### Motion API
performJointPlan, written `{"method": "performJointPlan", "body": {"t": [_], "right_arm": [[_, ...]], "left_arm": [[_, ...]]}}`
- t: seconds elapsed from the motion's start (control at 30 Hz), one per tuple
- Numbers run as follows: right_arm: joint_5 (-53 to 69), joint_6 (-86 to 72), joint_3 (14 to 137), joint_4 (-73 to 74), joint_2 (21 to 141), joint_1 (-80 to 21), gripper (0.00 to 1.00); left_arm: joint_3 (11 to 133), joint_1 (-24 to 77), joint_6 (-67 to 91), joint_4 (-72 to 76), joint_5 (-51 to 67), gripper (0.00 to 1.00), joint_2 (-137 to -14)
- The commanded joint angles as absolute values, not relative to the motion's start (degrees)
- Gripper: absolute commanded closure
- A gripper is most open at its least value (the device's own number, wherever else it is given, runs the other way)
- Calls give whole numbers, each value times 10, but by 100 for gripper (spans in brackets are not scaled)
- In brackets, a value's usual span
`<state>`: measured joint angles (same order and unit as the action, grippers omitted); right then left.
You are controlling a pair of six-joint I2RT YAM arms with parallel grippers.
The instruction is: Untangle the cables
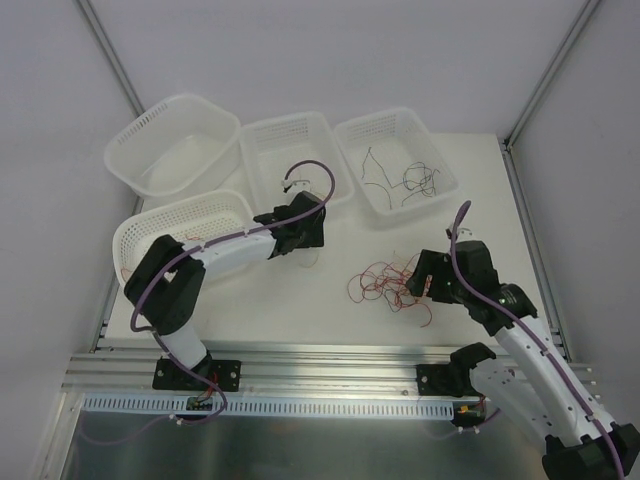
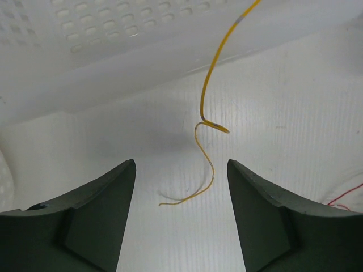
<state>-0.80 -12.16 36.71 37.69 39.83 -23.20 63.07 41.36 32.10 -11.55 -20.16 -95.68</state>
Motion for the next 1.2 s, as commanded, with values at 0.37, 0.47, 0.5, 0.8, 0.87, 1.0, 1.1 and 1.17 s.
{"method": "performJointPlan", "body": {"t": [0.37, 0.47, 0.5, 0.8, 0.87, 1.0, 1.1, 1.17], "right_arm": [[-11, -121, 372, 403, 366, -236, 21], [-15, -119, 373, 403, 364, -236, 21], [-16, -119, 374, 404, 363, -235, 21], [-24, -109, 397, 417, 360, -235, 21], [-26, -104, 408, 422, 359, -235, 21], [-30, -101, 421, 432, 358, -236, 21], [-26, -105, 422, 434, 354, -235, 21], [-27, -107, 421, 437, 352, -235, 21]], "left_arm": [[628, 463, 458, -40, -307, 64, -1068], [613, 465, 468, -40, -295, 91, -1063], [611, 466, 465, -41, -290, 100, -1055], [640, 475, 364, -110, -286, 100, -901], [674, 469, 333, -119, -294, 100, -871], [771, 426, 247, -162, -255, 100, -877], [837, 364, 220, -165, -211, 100, -916], [890, 338, 201, -168, -172, 100, -963]]}}
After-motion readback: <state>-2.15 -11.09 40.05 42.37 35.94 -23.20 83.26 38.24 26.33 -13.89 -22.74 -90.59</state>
